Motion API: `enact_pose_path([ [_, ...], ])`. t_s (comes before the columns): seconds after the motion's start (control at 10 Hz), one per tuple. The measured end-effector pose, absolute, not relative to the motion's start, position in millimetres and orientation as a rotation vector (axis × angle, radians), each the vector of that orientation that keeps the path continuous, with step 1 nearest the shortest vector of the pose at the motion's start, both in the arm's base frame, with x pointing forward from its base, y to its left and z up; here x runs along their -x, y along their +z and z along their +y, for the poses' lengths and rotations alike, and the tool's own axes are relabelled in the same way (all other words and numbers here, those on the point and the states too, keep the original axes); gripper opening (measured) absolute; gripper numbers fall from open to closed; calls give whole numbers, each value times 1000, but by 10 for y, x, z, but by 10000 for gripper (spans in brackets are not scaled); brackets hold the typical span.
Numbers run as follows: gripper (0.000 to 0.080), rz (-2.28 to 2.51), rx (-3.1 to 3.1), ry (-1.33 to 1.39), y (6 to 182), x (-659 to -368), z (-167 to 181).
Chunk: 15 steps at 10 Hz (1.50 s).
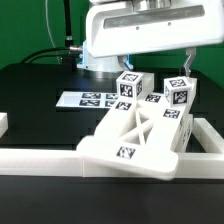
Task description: Assemble chair
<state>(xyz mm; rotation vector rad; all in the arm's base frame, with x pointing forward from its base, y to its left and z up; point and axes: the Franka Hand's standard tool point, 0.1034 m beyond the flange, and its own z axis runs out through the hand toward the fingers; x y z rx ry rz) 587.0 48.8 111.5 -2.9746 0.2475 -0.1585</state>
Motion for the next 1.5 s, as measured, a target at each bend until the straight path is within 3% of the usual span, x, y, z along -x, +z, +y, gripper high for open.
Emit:
enact_pose_path([
  [0.6, 649, 226, 2974, -219, 1058, -5868, 615],
  [0.8, 649, 273, 2959, -183, 1157, -5946, 666],
  [1.1, 649, 264, 2960, -186, 1166, -5946, 657],
  [1.3, 649, 252, 2952, -201, 1386, -5986, 595],
  [1.5, 649, 260, 2955, -225, 1334, -6002, 518],
])
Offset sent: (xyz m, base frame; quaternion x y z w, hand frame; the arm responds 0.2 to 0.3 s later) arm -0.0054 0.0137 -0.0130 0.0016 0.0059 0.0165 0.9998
